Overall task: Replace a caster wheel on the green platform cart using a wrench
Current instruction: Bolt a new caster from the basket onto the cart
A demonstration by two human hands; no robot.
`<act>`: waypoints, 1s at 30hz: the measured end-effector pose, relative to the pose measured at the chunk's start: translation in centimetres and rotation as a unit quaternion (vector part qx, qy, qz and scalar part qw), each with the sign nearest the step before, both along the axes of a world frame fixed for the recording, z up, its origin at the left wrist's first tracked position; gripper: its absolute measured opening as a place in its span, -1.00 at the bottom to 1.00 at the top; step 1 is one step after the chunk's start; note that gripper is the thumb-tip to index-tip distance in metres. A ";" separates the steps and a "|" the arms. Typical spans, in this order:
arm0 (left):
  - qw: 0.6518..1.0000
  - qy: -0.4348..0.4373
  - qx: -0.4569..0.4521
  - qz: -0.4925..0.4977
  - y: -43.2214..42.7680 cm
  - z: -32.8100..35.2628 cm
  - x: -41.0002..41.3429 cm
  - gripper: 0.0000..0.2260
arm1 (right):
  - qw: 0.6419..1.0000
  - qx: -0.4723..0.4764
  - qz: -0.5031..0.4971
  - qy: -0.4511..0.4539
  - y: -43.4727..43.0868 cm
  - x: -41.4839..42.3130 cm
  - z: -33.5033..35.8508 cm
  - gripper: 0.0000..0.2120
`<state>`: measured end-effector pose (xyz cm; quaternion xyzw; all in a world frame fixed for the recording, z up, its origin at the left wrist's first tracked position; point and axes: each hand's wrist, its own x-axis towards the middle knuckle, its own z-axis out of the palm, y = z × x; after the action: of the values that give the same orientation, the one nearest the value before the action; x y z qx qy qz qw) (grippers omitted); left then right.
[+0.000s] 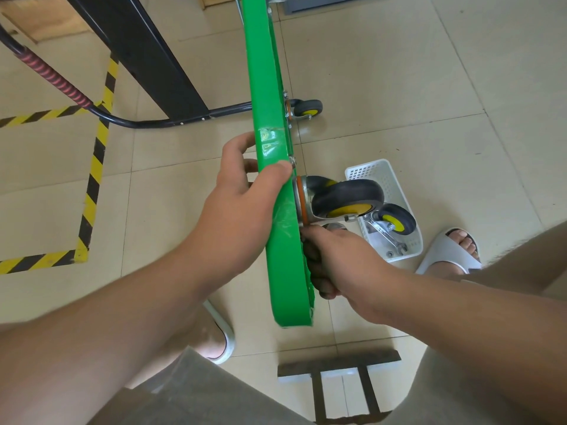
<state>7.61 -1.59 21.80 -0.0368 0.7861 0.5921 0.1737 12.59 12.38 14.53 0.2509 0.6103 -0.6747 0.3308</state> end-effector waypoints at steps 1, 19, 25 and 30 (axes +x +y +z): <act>1.000 0.001 0.002 -0.001 0.0 0.0 0.0 -0.68 | 1.000 -0.001 0.002 -0.006 0.0 0.1 0.0 -0.60; 1.000 0.000 0.002 0.002 -0.2 -0.2 0.0 -0.71 | 1.000 0.011 0.012 0.000 0.0 0.2 -0.1 -0.75; 1.000 0.001 0.000 0.006 -0.1 -0.1 0.0 -0.73 | 1.000 -0.005 -0.003 0.013 -0.3 0.1 -0.3 -0.70; 1.000 0.000 -0.001 0.006 -0.1 0.0 0.0 -0.72 | 1.000 -0.023 0.002 -0.006 0.0 0.1 0.1 -0.61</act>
<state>7.63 -1.67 21.76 -0.0421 0.7865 0.5923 0.1699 12.64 12.42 14.61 0.2459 0.5927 -0.6865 0.3419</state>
